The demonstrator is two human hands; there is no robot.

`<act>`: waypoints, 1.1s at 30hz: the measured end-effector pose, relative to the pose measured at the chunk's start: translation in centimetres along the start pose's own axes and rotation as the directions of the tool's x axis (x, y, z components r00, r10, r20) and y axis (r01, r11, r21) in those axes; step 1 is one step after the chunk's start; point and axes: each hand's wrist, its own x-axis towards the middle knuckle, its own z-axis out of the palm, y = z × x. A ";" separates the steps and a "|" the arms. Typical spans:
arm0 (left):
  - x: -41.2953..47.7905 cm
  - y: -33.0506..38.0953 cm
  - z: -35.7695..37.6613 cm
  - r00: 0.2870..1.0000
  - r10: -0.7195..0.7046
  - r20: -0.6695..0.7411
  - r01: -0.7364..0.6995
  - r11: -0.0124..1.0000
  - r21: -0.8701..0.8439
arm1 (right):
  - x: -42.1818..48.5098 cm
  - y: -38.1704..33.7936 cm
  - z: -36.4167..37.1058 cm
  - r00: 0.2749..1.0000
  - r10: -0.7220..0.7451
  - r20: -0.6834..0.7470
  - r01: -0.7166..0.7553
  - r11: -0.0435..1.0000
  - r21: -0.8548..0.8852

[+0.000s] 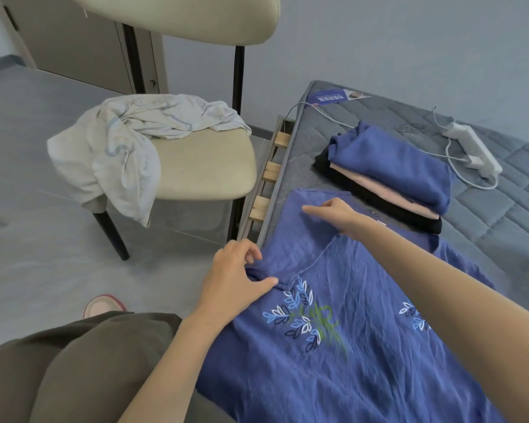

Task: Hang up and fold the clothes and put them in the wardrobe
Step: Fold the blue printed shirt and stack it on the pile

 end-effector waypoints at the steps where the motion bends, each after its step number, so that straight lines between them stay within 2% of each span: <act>1: -0.2 -0.3 -0.2 0.997 -0.008 0.083 0.003 0.998 0.061 | 0.0 0.0 0.3 1.000 -0.017 -0.023 0.015 0.996 -0.089; 4: -0.7 -0.7 -0.2 0.968 -0.020 0.250 -0.009 0.993 0.115 | 0.3 1.0 0.4 0.995 -0.049 -0.090 0.023 0.965 -0.262; 8: -0.3 -0.5 0.1 0.980 0.001 0.198 -0.016 0.997 0.077 | 0.1 1.1 0.3 0.982 -0.125 -0.141 0.068 0.932 -0.356; 12: 0.4 -0.5 0.1 0.994 0.026 0.109 -0.041 0.989 0.140 | 1.1 -1.0 1.2 0.957 -0.246 -0.156 0.198 0.942 -0.269; 17: 0.9 -0.8 0.1 0.990 0.084 0.113 -0.109 0.965 0.240 | 3.0 -3.2 2.4 0.983 -0.163 -0.086 0.139 0.963 -0.232; 20: 1.3 -0.9 0.1 0.988 0.071 0.138 -0.107 0.955 0.278 | 4.0 -3.6 2.4 0.994 -0.091 -0.066 0.069 0.956 -0.284; 23: 1.6 -1.0 0.0 0.994 0.007 0.106 -0.037 0.957 0.287 | 5.0 -4.2 2.4 0.990 -0.114 -0.082 0.104 0.988 -0.117; 25: 1.8 -0.9 -0.1 0.997 -0.043 0.068 0.021 0.956 0.291 | 5.3 -4.4 2.5 0.982 -0.135 -0.135 0.141 0.989 0.034; 26: 1.9 -0.9 -0.2 0.996 -0.063 0.058 0.043 0.954 0.298 | 5.3 -4.4 2.4 0.975 -0.155 -0.161 0.166 0.985 0.055; 30: 2.2 -1.1 0.0 0.988 -0.115 0.104 0.071 0.933 0.352 | 5.3 -3.9 2.5 0.954 -0.247 -0.170 0.239 0.969 -0.070; 33: 2.2 -1.2 0.1 0.980 -0.146 0.139 0.087 0.929 0.361 | 5.2 -3.6 2.6 0.938 -0.270 -0.216 0.256 0.962 -0.092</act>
